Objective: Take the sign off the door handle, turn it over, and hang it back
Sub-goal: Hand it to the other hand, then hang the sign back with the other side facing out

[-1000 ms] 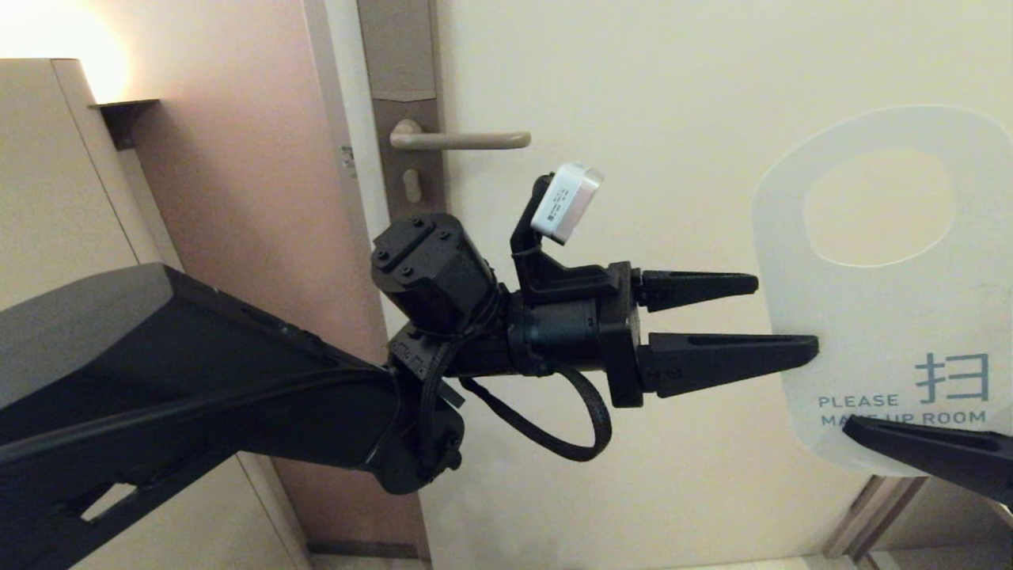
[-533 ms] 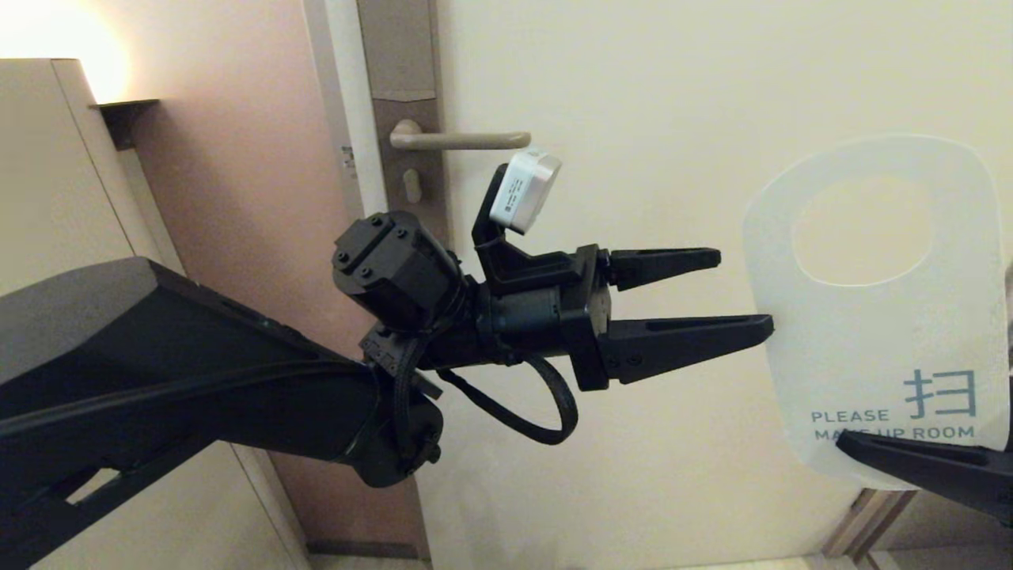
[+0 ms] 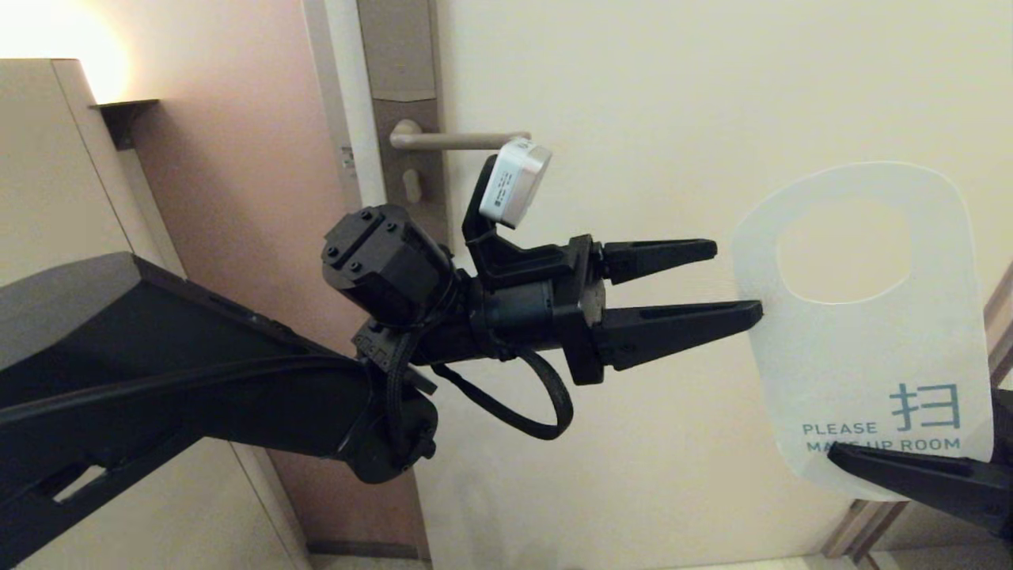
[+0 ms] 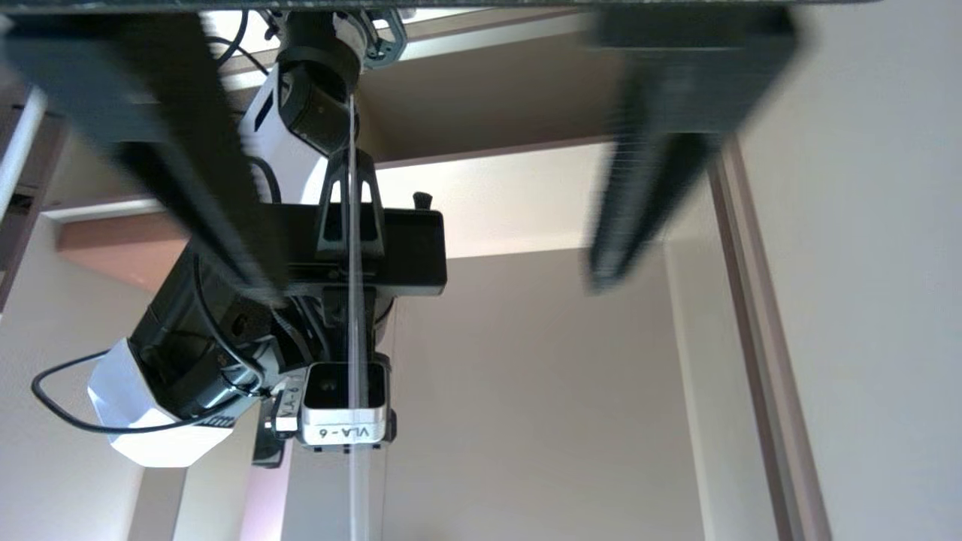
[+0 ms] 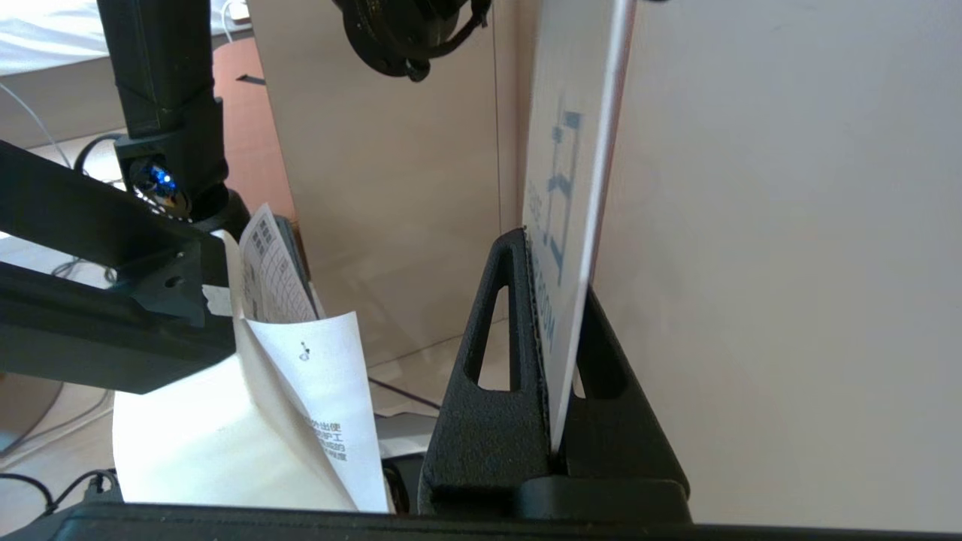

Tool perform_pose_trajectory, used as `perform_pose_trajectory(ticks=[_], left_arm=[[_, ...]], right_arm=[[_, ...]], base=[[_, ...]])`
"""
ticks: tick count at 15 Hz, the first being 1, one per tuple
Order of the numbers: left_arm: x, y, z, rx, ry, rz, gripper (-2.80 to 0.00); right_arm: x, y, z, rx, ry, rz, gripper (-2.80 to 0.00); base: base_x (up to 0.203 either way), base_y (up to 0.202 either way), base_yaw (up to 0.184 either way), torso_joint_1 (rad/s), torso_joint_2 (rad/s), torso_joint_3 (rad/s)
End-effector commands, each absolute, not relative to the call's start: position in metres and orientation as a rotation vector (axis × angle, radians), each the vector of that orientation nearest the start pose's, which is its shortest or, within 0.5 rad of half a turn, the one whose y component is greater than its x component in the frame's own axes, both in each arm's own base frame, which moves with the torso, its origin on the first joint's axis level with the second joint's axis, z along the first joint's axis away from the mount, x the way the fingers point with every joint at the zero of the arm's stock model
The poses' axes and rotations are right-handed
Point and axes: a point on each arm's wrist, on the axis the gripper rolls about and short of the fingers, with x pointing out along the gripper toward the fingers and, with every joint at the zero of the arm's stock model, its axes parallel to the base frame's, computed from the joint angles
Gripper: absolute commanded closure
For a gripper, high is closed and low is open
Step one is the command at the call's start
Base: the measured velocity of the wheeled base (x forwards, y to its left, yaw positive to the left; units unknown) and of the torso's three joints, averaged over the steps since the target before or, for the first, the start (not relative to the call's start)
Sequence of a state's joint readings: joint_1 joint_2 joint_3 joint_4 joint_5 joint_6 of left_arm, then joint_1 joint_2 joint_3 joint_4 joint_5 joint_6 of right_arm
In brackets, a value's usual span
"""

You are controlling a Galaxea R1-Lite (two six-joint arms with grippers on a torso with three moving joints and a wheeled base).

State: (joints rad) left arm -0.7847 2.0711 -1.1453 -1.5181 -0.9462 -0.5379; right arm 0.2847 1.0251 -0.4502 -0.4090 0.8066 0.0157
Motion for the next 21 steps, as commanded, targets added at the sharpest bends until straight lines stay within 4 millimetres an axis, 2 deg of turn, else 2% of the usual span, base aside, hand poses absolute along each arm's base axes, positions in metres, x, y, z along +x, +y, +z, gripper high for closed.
perform_pose_trajectory(ticks=[1,5,8,11,15,21], left_arm=[[0.261,-0.286,0.22,-0.327,-0.2,-1.808,0.0],[0.262,-0.285,0.219,-0.326,-0.201,-1.804,0.0],[0.273,-0.27,0.222,-0.308,-0.222,-1.757,0.0],[0.275,-0.251,0.22,-0.282,-0.217,-1.71,0.0],[0.278,-0.215,0.219,-0.245,-0.216,-1.619,0.0],[0.259,-0.159,0.218,-0.181,-0.221,-1.487,0.0]], right_arm=[[0.118,0.052,0.208,0.061,0.183,1.093,0.0],[0.118,0.051,0.207,0.062,0.188,1.091,0.0],[0.118,0.051,0.208,0.061,0.184,1.09,0.0],[0.119,0.051,0.205,0.063,0.195,1.062,0.0],[0.119,0.049,0.203,0.065,0.2,1.037,0.0],[0.122,0.041,0.203,0.072,0.198,0.971,0.0]], base=[[0.0,0.0,0.0,0.0,0.0,0.0],[0.0,0.0,0.0,0.0,0.0,0.0],[0.0,0.0,0.0,0.0,0.0,0.0],[0.0,0.0,0.0,0.0,0.0,0.0],[0.0,0.0,0.0,0.0,0.0,0.0],[0.0,0.0,0.0,0.0,0.0,0.0]])
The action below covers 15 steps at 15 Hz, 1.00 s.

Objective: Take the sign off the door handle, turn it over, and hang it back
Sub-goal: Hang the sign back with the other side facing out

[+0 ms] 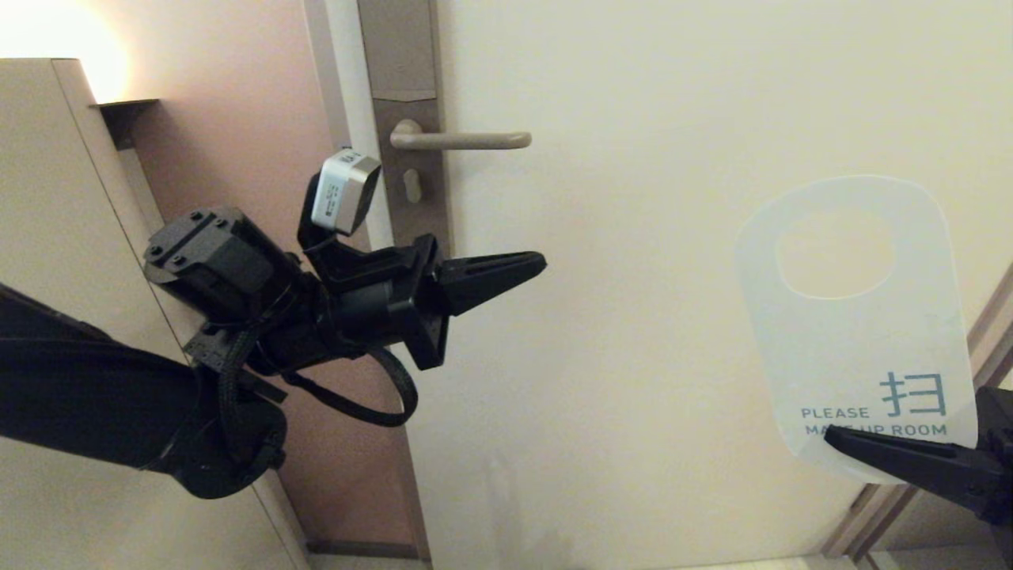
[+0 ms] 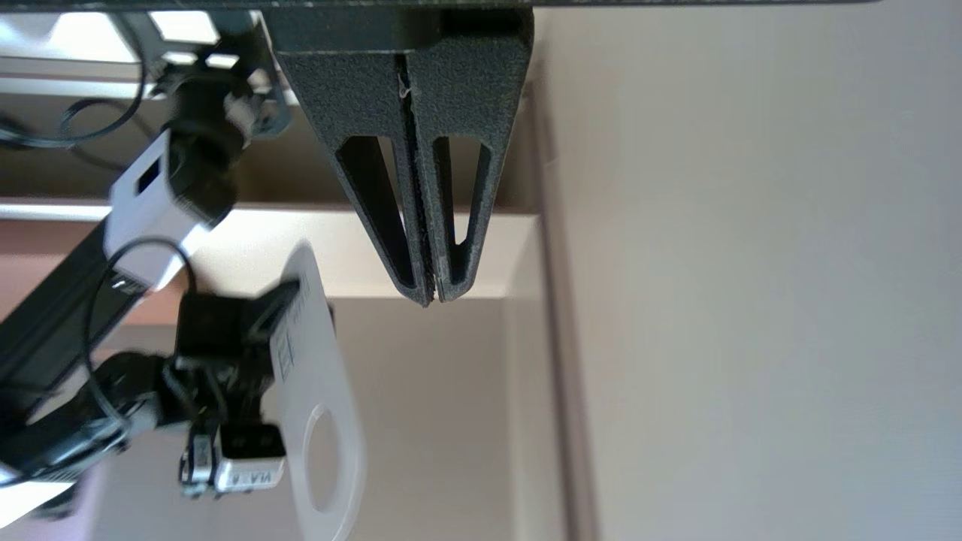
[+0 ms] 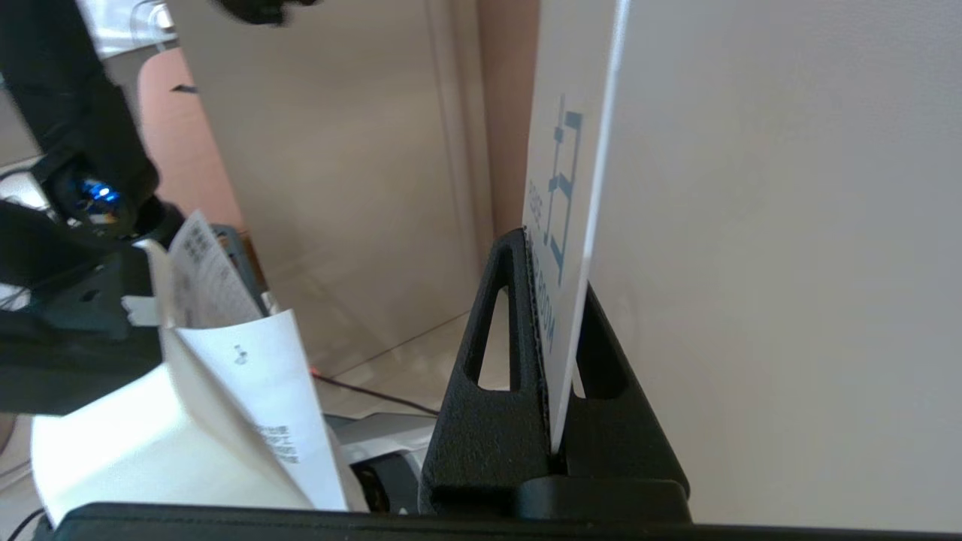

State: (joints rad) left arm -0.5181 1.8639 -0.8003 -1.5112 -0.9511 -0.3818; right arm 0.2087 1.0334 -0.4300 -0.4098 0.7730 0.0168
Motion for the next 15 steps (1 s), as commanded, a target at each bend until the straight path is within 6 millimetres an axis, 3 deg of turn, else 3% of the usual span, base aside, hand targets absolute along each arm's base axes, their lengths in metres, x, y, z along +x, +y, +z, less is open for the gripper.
perform_pose_trajectory(ticks=[1,8,10,15], left_arm=[[0.255,-0.149,0.214,-0.166,-0.213,-1.458,0.0],[0.217,-0.049,0.164,-0.052,-0.102,-1.058,0.0],[0.199,-0.031,0.153,-0.035,-0.07,-0.932,0.0],[0.162,-0.008,0.128,0.023,0.042,-0.694,0.0]], right_arm=[[0.122,0.04,0.203,0.071,0.195,0.963,0.0],[0.122,0.033,0.203,0.073,0.185,0.916,0.0],[0.12,0.033,0.204,0.071,0.179,0.917,0.0],[0.111,0.032,0.197,0.072,0.182,0.913,0.0]], base=[[0.0,0.0,0.0,0.0,0.0,0.0],[0.0,0.0,0.0,0.0,0.0,0.0],[0.0,0.0,0.0,0.0,0.0,0.0],[0.0,0.0,0.0,0.0,0.0,0.0]])
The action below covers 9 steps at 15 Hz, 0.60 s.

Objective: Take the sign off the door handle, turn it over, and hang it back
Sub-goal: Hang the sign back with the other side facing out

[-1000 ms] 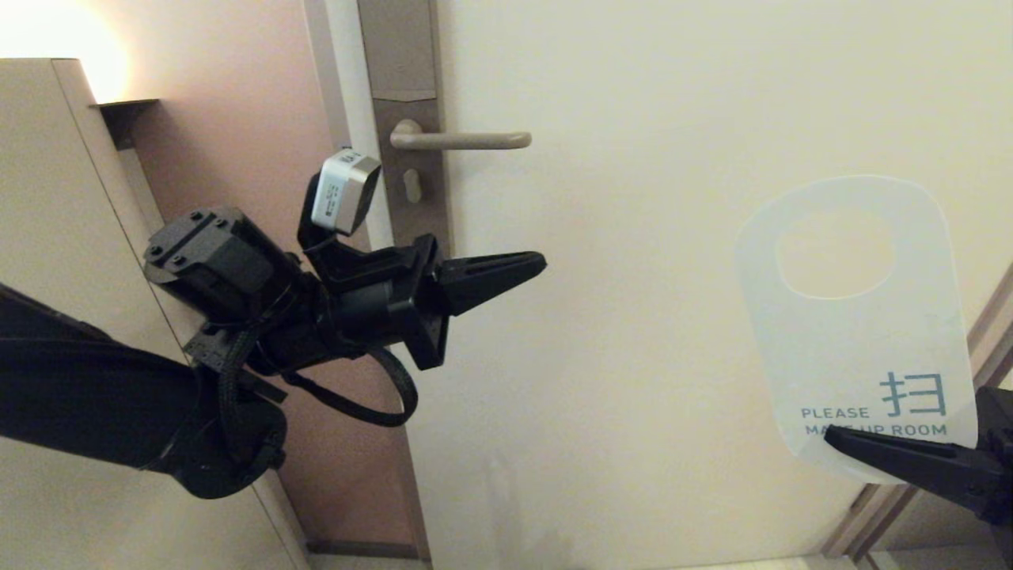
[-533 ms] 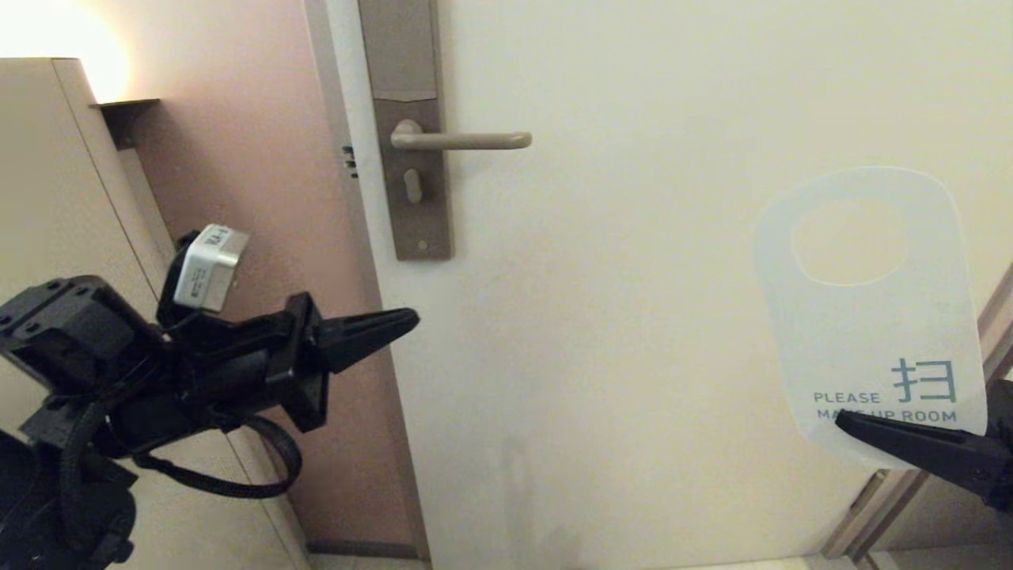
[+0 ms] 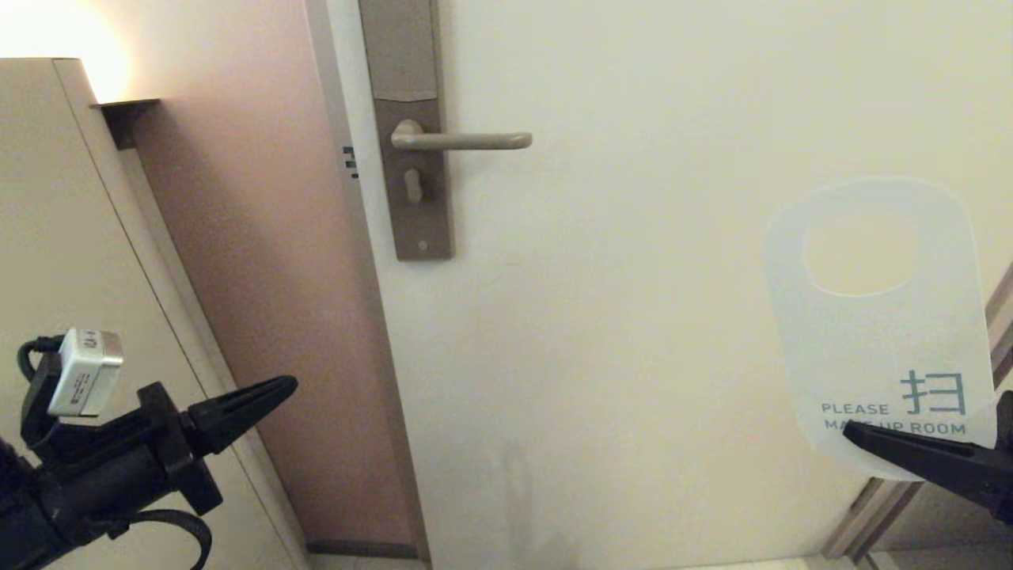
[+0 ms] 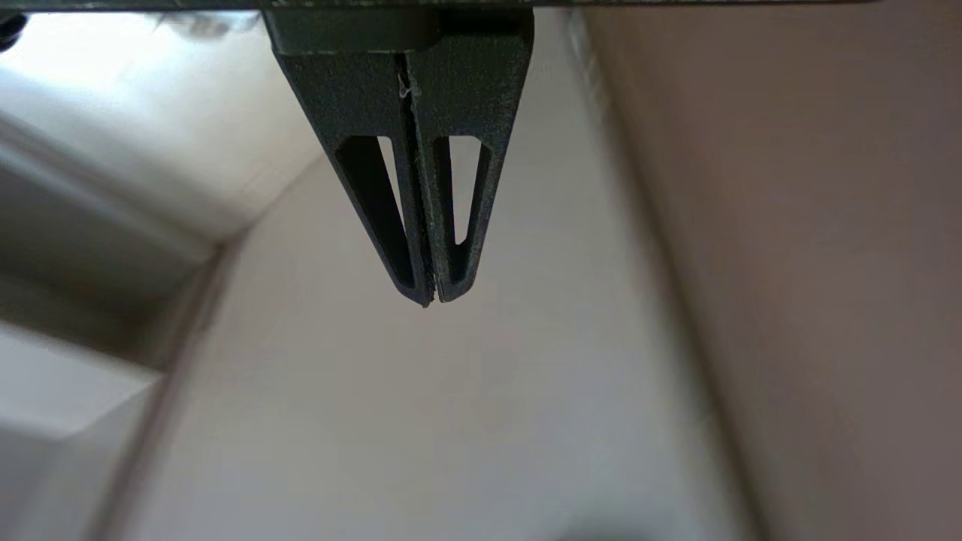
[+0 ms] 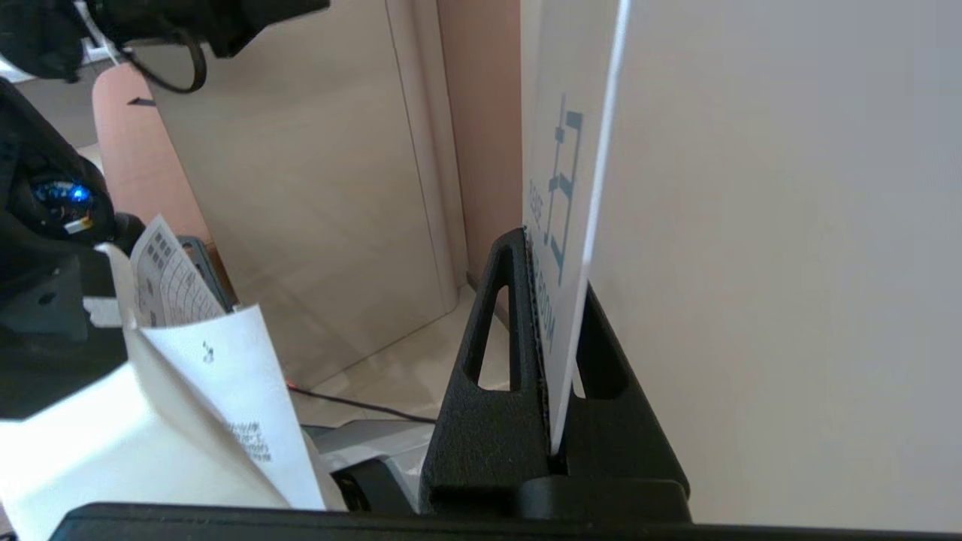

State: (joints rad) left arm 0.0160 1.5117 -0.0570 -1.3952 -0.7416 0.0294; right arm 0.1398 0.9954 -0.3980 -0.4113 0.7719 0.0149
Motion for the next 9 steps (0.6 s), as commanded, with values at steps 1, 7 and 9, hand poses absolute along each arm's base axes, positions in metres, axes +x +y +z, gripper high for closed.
perform_pose_trajectory(ticks=[1,7,9], left_arm=[[0.158,-0.006,0.125,0.034,0.054,-0.672,0.0],[0.125,0.001,0.134,0.058,0.072,-0.52,0.0],[0.102,0.001,0.133,0.056,0.11,-0.427,0.0]], right_arm=[[0.108,0.03,0.195,0.074,0.184,0.901,0.0],[0.106,0.023,0.192,0.078,0.18,0.845,0.0],[0.105,0.023,0.193,0.077,0.174,0.84,0.0]], base=[[0.0,0.0,0.0,0.0,0.0,0.0],[0.0,0.0,0.0,0.0,0.0,0.0],[0.0,0.0,0.0,0.0,0.0,0.0]])
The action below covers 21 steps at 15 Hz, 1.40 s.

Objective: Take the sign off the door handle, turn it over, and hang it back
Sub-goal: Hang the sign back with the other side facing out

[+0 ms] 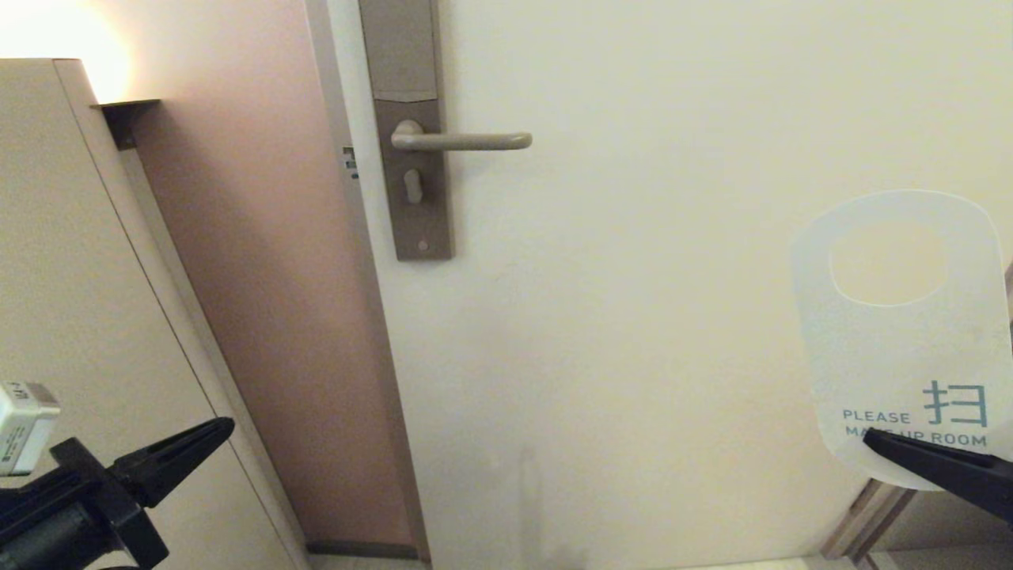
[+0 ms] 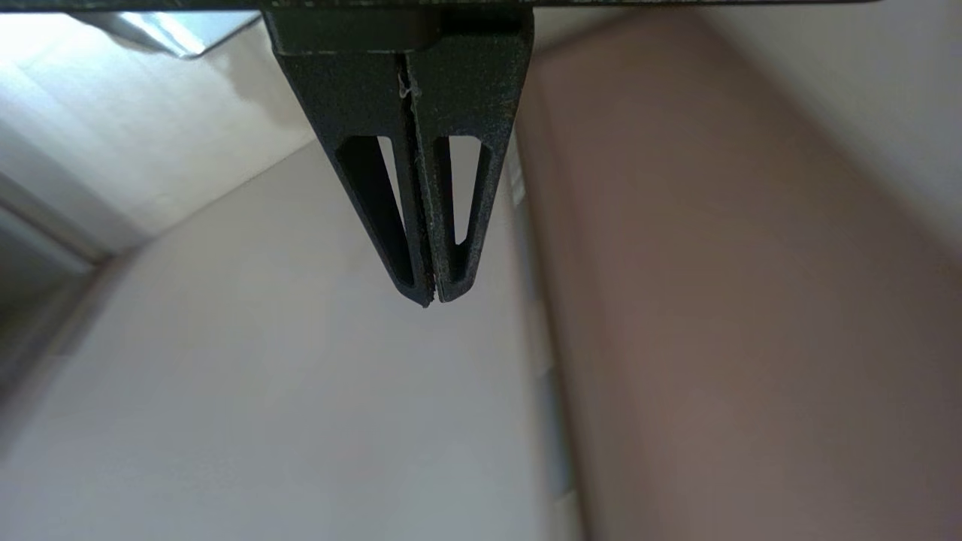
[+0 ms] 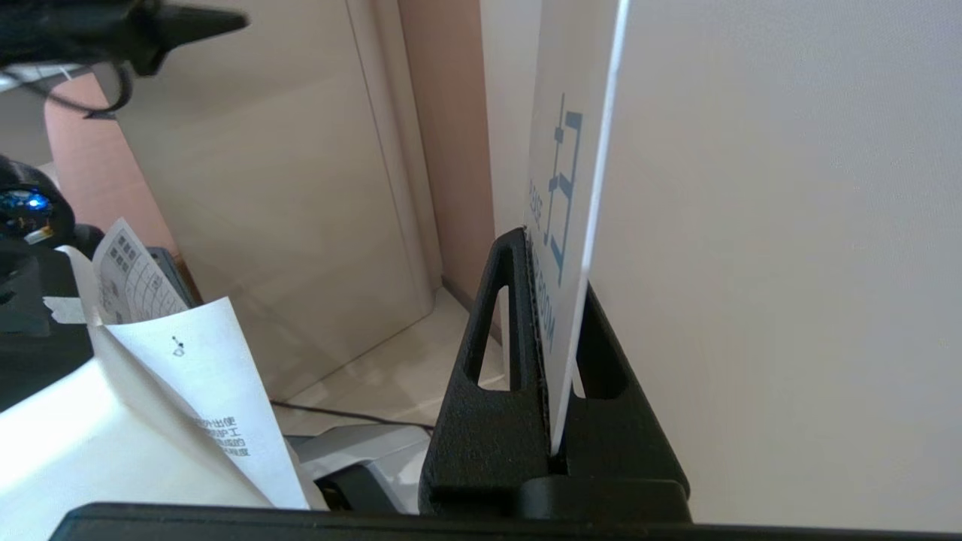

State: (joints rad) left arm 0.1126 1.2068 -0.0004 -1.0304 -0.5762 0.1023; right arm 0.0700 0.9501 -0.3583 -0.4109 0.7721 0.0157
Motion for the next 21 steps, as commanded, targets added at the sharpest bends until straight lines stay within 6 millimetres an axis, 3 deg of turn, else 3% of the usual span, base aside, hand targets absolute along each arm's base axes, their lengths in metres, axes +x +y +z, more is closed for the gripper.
perform_pose_trajectory(ticks=[1,5,9,16,21], left_arm=[[0.089,0.0,0.131,0.055,0.128,-0.384,0.0],[0.037,-0.002,0.112,0.065,0.186,-0.171,0.0],[0.019,0.005,0.089,0.121,0.366,0.199,0.0],[0.001,0.0,0.081,0.136,0.275,0.08,0.0],[-0.001,-0.001,0.077,0.126,0.309,0.069,0.0]], right_arm=[[0.105,0.022,0.192,0.078,0.174,0.83,0.0],[0.104,0.018,0.192,0.081,0.17,0.791,0.0],[0.105,0.017,0.192,0.082,0.17,0.782,0.0],[0.103,0.014,0.191,0.083,0.166,0.759,0.0],[0.101,0.014,0.19,0.081,0.164,0.759,0.0]], base=[[0.0,0.0,0.0,0.0,0.0,0.0],[0.0,0.0,0.0,0.0,0.0,0.0],[0.0,0.0,0.0,0.0,0.0,0.0],[0.0,0.0,0.0,0.0,0.0,0.0],[0.0,0.0,0.0,0.0,0.0,0.0]])
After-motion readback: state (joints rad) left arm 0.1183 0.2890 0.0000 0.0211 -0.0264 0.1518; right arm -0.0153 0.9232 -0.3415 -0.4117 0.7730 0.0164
